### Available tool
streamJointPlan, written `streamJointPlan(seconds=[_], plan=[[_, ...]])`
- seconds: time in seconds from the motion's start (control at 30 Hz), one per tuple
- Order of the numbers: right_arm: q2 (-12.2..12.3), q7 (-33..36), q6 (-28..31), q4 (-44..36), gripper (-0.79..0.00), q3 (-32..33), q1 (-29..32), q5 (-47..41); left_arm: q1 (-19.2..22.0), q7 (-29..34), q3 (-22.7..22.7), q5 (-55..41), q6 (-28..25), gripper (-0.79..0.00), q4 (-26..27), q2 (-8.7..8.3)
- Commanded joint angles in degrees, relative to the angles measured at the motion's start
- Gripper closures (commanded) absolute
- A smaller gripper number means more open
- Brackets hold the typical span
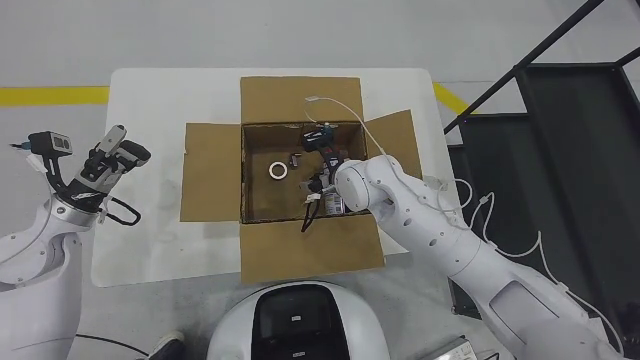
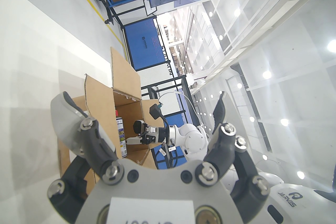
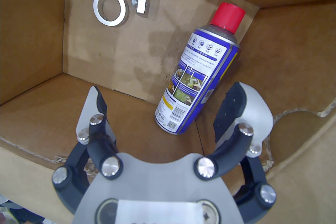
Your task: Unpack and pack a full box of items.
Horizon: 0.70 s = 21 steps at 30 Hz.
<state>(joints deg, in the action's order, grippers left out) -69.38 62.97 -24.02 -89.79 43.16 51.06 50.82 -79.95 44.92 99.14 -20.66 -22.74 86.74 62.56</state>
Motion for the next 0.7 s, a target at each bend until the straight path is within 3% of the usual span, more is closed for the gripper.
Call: streamJointPlan(seconds=[0.0, 0.67], plan=[[0.0, 0.0, 0.0, 0.0, -0.785, 0.0, 0.0, 0.0, 0.0, 0.0, 0.0, 0.0, 0.0, -0.785, 0.0, 0.00], [-1.5, -4.3, 1.4, 7.2, -0.785, 0.6, -0.9, -1.2, 0.0, 0.0, 0.0, 0.0, 0.0, -0.785, 0.0, 0.00]])
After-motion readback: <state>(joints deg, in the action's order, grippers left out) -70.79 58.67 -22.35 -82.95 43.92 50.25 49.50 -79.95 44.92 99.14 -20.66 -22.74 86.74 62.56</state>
